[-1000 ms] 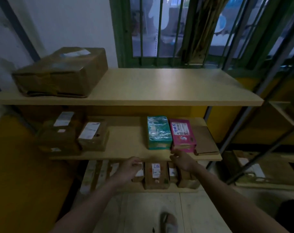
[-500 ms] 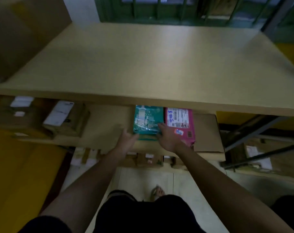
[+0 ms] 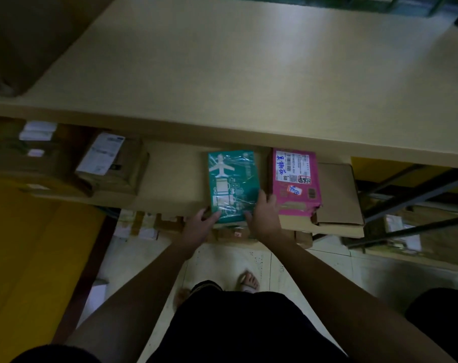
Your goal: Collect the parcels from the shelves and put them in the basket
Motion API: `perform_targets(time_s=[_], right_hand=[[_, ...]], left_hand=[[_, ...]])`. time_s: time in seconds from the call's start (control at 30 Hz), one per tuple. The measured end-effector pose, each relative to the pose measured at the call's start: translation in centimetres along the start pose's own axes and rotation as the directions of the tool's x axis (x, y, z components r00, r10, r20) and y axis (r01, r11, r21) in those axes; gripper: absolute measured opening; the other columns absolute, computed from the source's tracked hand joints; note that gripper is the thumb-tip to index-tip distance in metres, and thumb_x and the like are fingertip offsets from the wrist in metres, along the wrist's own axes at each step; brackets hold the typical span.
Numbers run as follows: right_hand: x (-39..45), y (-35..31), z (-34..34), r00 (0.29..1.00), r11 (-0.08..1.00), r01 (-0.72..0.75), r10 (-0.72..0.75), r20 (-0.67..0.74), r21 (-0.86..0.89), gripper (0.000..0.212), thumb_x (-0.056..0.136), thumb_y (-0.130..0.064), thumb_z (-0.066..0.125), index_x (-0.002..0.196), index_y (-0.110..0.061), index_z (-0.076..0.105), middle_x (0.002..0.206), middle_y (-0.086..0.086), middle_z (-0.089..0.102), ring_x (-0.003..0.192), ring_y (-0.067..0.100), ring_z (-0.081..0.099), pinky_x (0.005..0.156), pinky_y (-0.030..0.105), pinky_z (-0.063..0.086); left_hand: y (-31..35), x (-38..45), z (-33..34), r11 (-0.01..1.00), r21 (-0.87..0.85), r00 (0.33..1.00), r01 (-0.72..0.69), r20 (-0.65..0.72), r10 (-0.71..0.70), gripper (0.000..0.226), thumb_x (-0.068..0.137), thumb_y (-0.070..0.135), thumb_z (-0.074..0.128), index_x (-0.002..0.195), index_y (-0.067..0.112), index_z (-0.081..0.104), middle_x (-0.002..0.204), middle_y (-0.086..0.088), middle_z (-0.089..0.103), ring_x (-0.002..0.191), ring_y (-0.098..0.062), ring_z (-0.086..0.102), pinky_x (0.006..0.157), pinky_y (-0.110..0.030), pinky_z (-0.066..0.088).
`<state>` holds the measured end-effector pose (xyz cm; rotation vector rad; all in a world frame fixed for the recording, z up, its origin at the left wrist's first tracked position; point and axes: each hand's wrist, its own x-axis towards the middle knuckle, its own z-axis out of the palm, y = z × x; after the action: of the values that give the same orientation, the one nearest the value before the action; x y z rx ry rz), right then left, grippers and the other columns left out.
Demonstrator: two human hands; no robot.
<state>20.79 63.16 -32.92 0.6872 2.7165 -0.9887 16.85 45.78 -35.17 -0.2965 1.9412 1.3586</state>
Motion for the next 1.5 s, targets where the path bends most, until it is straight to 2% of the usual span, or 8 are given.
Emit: perform_targets(time_s=[0.13, 0.33, 0.67, 0.77, 0.87, 1.13, 1.3, 1.5], right_hand=[[0.4, 0.2, 1.4, 0.983, 0.977, -0.161, 0.146, 0.112, 0.138, 0.066, 0.088, -0.03, 0.071, 0.143, -0.009, 0.04, 0.139, 0.015, 0.044, 0.127, 0.029, 0.047, 0.107, 0.048, 0.046], [-4.2, 1.4, 0.2, 0.941, 0.83, -0.264, 0.112, 0.318, 0.491, 0.036, 0.097, -0.014, 0.061, 0.132, -0.011, 0.051, 0.125, 0.005, 0.054, 0.097, 0.016, 0.061, 0.069, 0.023, 0.057], [-7.8, -3.6, 0.5, 0.992, 0.694, -0.059, -0.038, 0.119, 0.717, 0.016, 0.097, -0.011, 0.06, 0.101, 0.0, 0.07, 0.083, -0.004, 0.072, 0.08, 0.007, 0.065, 0.076, 0.021, 0.051], [-8.0, -4.9, 0.7, 0.988, 0.7, -0.114, 0.006, 0.154, 0.705, 0.023, 0.094, -0.035, 0.064, 0.112, -0.023, 0.07, 0.104, 0.0, 0.069, 0.098, 0.017, 0.067, 0.083, 0.027, 0.057], [-8.5, -5.6, 1.3, 0.951, 0.644, -0.227, -0.015, 0.309, 0.731, 0.048, 0.08, -0.065, 0.063, 0.12, -0.041, 0.067, 0.121, -0.007, 0.07, 0.112, 0.016, 0.066, 0.094, 0.048, 0.057], [-10.2, -8.6, 0.6, 0.875, 0.469, -0.324, -0.183, 0.449, 0.822, 0.033, 0.102, -0.042, 0.048, 0.135, -0.041, 0.053, 0.129, -0.006, 0.067, 0.115, 0.02, 0.067, 0.092, 0.05, 0.056], [-10.3, -8.7, 0.9, 0.927, 0.461, -0.228, -0.166, 0.335, 0.858, 0.035, 0.102, -0.033, 0.052, 0.136, -0.039, 0.053, 0.128, -0.007, 0.068, 0.115, 0.018, 0.067, 0.098, 0.051, 0.053], [-11.3, -10.0, 0.3, 0.958, 0.565, -0.003, -0.236, 0.165, 0.825, 0.047, 0.099, -0.03, 0.057, 0.145, -0.037, 0.046, 0.137, -0.012, 0.06, 0.116, 0.005, 0.064, 0.095, 0.03, 0.055]], left_hand=[[-1.1, -0.8, -1.4, 0.987, -0.125, 0.994, 0.105, 0.031, -0.102, 0.049, 0.101, 0.035, 0.054, 0.146, 0.023, 0.038, 0.139, -0.01, 0.049, 0.118, -0.025, 0.052, 0.102, -0.051, 0.048], [-2.7, -3.0, -4.6, 0.93, -0.358, 0.987, 0.086, 0.158, -0.03, 0.043, 0.087, 0.037, 0.073, 0.12, 0.03, 0.047, 0.127, -0.002, 0.059, 0.114, -0.023, 0.058, 0.089, -0.049, 0.048], [-2.8, -4.3, -10.9, 0.812, -0.575, 0.982, 0.101, 0.19, 0.012, 0.05, 0.095, 0.036, 0.053, 0.14, 0.015, 0.053, 0.134, -0.012, 0.064, 0.124, -0.034, 0.06, 0.085, -0.046, 0.057], [-2.4, -5.2, -11.6, 0.821, -0.566, 0.985, 0.075, 0.17, 0.027, 0.044, 0.102, 0.032, 0.043, 0.137, 0.009, 0.054, 0.134, -0.004, 0.061, 0.124, -0.025, 0.057, 0.076, -0.024, 0.058], [-2.8, -4.7, -12.1, 0.788, -0.605, 0.981, 0.116, 0.196, 0.007, 0.046, 0.102, 0.041, 0.039, 0.136, 0.015, 0.057, 0.133, -0.014, 0.065, 0.116, -0.032, 0.066, 0.071, -0.039, 0.061], [-2.2, -5.0, -11.5, 0.848, -0.529, 0.973, 0.03, 0.209, 0.095, 0.048, 0.103, 0.05, 0.035, 0.137, 0.023, 0.056, 0.131, -0.009, 0.067, 0.112, -0.027, 0.069, 0.073, -0.04, 0.06], [-1.0, -4.9, -12.0, 0.934, -0.215, 0.953, -0.285, 0.042, 0.301, 0.062, 0.087, 0.071, 0.053, 0.144, 0.06, 0.032, 0.153, 0.01, 0.045, 0.136, -0.018, 0.049, 0.104, -0.048, 0.048], [1.4, -8.0, -12.4, 0.899, -0.341, 0.935, -0.276, 0.121, 0.333, 0.107, 0.055, 0.088, 0.067, 0.147, 0.038, 0.044, 0.142, -0.016, 0.052, 0.13, -0.037, 0.049, 0.112, -0.062, 0.033]])
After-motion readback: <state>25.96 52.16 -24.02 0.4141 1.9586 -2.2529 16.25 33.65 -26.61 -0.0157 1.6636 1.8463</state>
